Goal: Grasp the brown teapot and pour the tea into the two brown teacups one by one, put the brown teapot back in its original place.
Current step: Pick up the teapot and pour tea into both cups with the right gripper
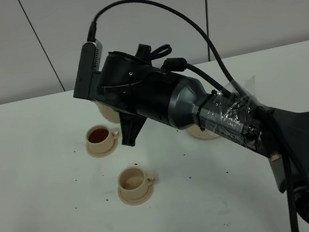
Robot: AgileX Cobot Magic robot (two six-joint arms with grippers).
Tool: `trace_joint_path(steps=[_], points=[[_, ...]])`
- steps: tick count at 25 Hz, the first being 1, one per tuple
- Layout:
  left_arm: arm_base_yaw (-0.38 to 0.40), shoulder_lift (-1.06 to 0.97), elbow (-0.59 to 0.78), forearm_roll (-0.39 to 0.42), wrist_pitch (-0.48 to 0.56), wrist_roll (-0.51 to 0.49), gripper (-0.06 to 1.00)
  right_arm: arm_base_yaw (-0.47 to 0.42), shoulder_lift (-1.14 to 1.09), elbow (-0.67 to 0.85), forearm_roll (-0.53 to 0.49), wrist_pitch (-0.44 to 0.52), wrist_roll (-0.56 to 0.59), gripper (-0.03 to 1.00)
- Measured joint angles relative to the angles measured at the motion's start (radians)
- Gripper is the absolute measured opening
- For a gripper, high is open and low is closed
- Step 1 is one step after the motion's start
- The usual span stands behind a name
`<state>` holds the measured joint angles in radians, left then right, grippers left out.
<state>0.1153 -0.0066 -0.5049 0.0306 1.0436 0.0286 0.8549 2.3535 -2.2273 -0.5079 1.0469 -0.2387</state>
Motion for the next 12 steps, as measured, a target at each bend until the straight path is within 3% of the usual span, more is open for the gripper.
trace_joint_path(steps=[6, 12], points=[[0.000, 0.000, 0.000, 0.000, 0.000, 0.000, 0.24, -0.039, 0.000, 0.000, 0.196, 0.028, 0.034, 0.09], [0.000, 0.000, 0.000, 0.000, 0.000, 0.000, 0.24, -0.067, 0.004, 0.000, 0.320, 0.060, 0.046, 0.09]])
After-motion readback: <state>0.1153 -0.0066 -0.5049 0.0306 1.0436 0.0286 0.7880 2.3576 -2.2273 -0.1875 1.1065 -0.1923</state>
